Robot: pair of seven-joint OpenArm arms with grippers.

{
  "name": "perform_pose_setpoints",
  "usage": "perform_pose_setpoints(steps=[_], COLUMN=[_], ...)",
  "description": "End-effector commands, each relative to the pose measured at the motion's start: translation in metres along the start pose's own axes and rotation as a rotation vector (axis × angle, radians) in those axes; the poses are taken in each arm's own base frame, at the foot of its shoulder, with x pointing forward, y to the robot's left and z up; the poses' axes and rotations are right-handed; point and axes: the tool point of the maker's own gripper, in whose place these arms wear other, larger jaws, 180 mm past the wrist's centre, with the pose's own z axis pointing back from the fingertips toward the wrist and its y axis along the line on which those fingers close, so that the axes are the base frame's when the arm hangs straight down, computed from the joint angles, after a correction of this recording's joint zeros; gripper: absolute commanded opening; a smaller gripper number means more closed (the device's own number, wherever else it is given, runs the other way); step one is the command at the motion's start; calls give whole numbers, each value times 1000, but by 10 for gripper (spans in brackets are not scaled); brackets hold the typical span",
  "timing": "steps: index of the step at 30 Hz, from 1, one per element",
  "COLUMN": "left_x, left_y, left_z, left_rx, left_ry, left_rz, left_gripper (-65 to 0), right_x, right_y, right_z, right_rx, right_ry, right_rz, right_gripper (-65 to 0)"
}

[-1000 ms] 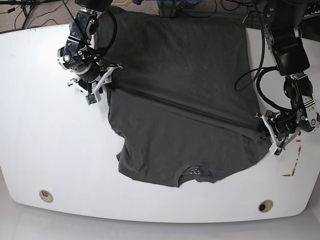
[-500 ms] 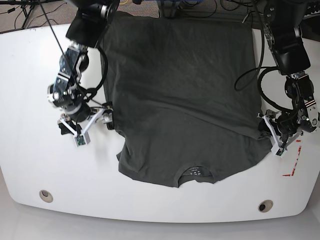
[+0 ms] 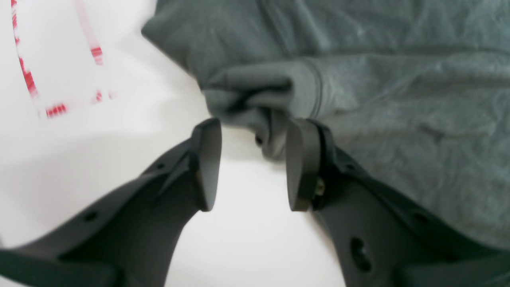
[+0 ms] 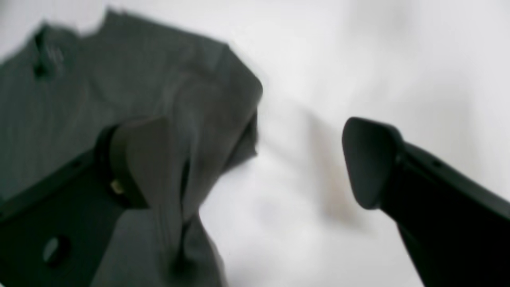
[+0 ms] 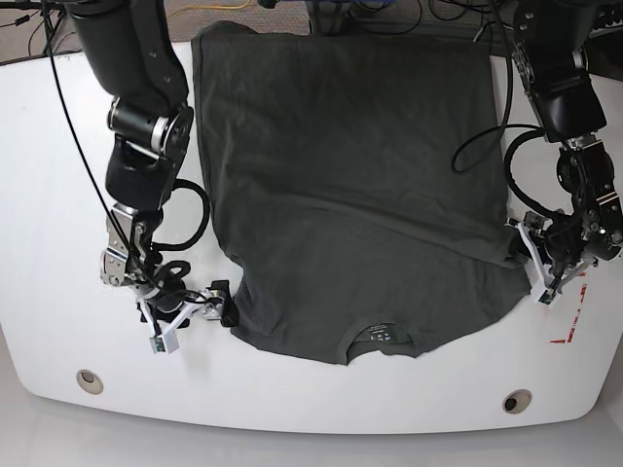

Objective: Fold the T-shirt properly

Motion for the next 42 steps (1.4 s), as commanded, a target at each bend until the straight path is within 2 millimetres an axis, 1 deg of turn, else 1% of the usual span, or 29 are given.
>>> perform_pose_setpoints(steps=[1,2,5,8,11,13,15,17,19,21,23,28,30,32,34,37,40,42], left_x=[21,16,10,6,2,-2,-7,-11,-15,-20,-27,-46,-55,-63,-73,-89,-98,-103], left_y=[15,16,21,22,20,16,14,12,9,8,11,22,27,31,35,32,19,10], left_z=[20,21,28,35,39,41,43,44,45,46,51,60,62,65,67,64,56,52], left_rx=[49,54,78,98,110,116,122,125,127,130,145,179,190,199,207,197,147,111], left_ry=[-68,-63,-69,-78,-80,-75,-70,-66,-59,-53,-52,-44,-36,-28,-18,15,19,13], left_rz=[-9,-3,8,6,-8,-21,-31,-39,-45,-50,-38,16,42,67,88,107,133,148], left_gripper=[-396,-396,-396,-396,-396,-396,-396,-396,-396,-396,-396,-396,-396,-396,-394,-394,-393,-388], right_x=[25,27,25,21,19,8,-7,-12,-12,-22,-29,-34,-40,-42,-43,-44,-44,-44], right_y=[-4,-5,-8,-10,-8,-4,9,19,27,39,49,63,67,70,71,73,80,81], right_z=[-4,-7,-12,-14,-15,-18,-23,-28,-31,-35,-38,-43,-44,-45,-45,-46,-48,-48], right_rx=[26,27,12,-3,1,8,28,44,53,68,83,105,112,116,117,122,137,138], right_ry=[-76,-90,-106,-107,-101,-69,-27,-12,-10,4,9,12,19,22,24,24,25,25], right_rz=[-47,-71,-125,-142,-144,-137,-124,-105,-84,-78,-78,-81,-87,-88,-88,-88,-88,-89], right_gripper=[0,0,0,0,0,0,0,0,0,0,0,0,-3,-40,-108,-238,-395,-477])
